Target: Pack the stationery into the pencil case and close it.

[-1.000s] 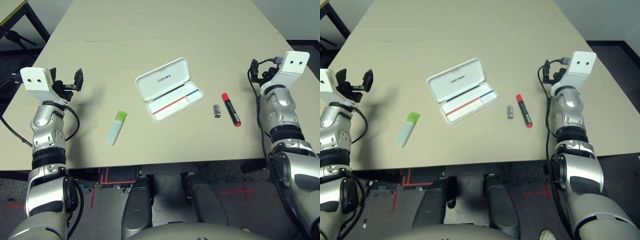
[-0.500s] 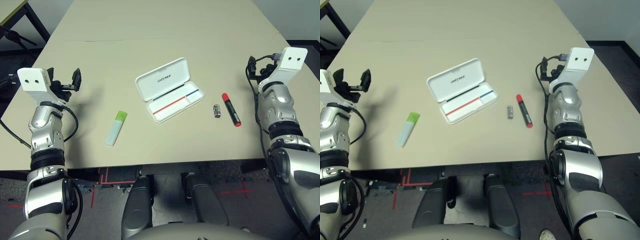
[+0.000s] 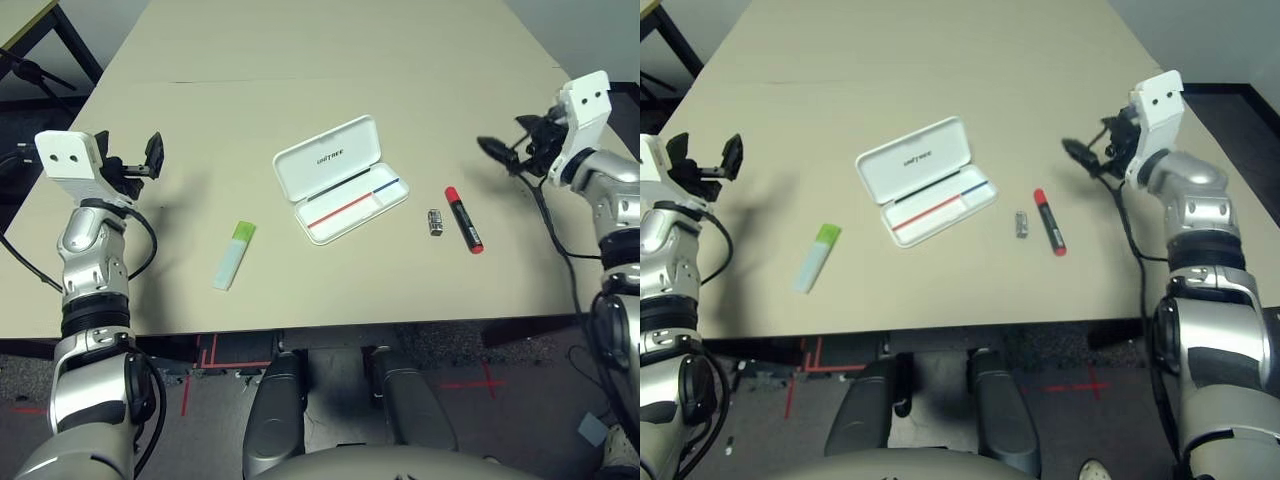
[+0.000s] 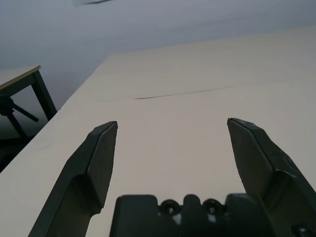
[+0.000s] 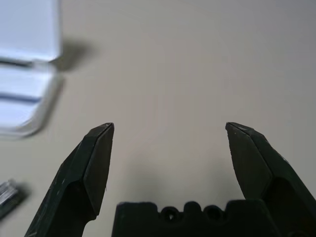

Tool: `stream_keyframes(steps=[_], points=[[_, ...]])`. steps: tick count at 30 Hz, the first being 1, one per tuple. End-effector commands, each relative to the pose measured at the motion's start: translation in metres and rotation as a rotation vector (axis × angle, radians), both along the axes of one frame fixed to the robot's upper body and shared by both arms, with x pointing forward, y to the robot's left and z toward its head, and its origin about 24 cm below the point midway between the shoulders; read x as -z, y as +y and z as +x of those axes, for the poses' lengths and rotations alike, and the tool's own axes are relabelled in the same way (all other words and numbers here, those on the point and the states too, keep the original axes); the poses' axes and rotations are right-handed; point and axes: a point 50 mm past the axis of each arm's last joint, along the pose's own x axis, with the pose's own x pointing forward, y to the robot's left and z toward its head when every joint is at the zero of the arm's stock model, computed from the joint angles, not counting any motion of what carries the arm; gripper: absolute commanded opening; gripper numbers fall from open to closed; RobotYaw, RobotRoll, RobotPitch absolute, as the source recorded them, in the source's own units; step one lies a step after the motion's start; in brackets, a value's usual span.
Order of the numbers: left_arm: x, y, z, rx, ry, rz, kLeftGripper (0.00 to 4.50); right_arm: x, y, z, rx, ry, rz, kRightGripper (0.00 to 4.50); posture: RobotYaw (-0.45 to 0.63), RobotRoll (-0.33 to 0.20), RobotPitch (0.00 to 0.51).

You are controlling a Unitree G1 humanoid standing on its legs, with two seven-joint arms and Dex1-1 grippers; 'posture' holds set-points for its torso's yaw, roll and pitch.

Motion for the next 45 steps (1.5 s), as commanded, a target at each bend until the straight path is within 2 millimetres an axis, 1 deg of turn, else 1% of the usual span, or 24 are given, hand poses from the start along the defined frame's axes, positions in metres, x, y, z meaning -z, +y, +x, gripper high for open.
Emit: stream_keyframes(steps=[1, 7, 9, 11, 14, 17, 23, 26, 30, 34, 38, 45], points=[[0.004, 0.0, 0.0, 0.011, 0.026, -0.002, 4.47, -0.003, 0.006, -0.009, -0.084, 0.071, -0.051, 4.5, -0.01, 0.0, 0.169], [0.002, -0.003, -0.002, 0.039, 0.032, 0.037, 4.47, -0.006, 0.01, -0.017, -0.144, 0.138, -0.09, 4.5, 0.0, 0.0, 0.169], [0.001, -0.006, -0.003, 0.062, 0.035, 0.059, 4.47, -0.007, 0.011, -0.017, -0.151, 0.141, -0.092, 4.5, 0.0, 0.0, 0.168], [-0.002, -0.014, -0.005, 0.115, 0.044, 0.096, 4.47, -0.008, 0.012, -0.017, -0.153, 0.143, -0.094, 4.5, 0.01, 0.0, 0.167], [-0.005, -0.03, -0.009, 0.229, 0.082, 0.154, 4.47, -0.007, 0.012, -0.016, -0.156, 0.144, -0.1, 4.5, 0.01, 0.0, 0.167], [-0.009, -0.057, -0.019, 0.409, 0.123, 0.225, 4.47, -0.006, 0.012, -0.015, -0.155, 0.143, -0.1, 4.5, 0.02, 0.0, 0.166], [-0.012, -0.11, -0.047, 0.752, 0.242, 0.341, 4.47, -0.005, 0.013, -0.012, -0.152, 0.145, -0.105, 4.5, 0.03, 0.0, 0.166], [-0.011, -0.127, -0.058, 0.863, 0.316, 0.392, 4.47, -0.003, 0.013, -0.011, -0.152, 0.149, -0.109, 4.5, 0.04, 0.0, 0.167], [-0.009, -0.144, -0.069, 0.973, 0.419, 0.454, 4.47, 0.0, 0.014, -0.009, -0.154, 0.155, -0.114, 4.5, 0.04, 0.0, 0.171], [-0.005, -0.156, -0.076, 1.039, 0.543, 0.528, 4.47, 0.002, 0.015, -0.008, -0.158, 0.16, -0.117, 4.5, 0.05, 0.0, 0.174], [-0.001, -0.163, -0.074, 1.048, 0.649, 0.582, 4.47, 0.004, 0.016, -0.007, -0.16, 0.164, -0.121, 4.5, 0.04, 0.0, 0.176], [0.008, -0.176, -0.066, 1.061, 0.704, 0.634, 4.47, 0.006, 0.015, -0.008, -0.154, 0.167, -0.129, 4.5, 0.02, 0.0, 0.172]])
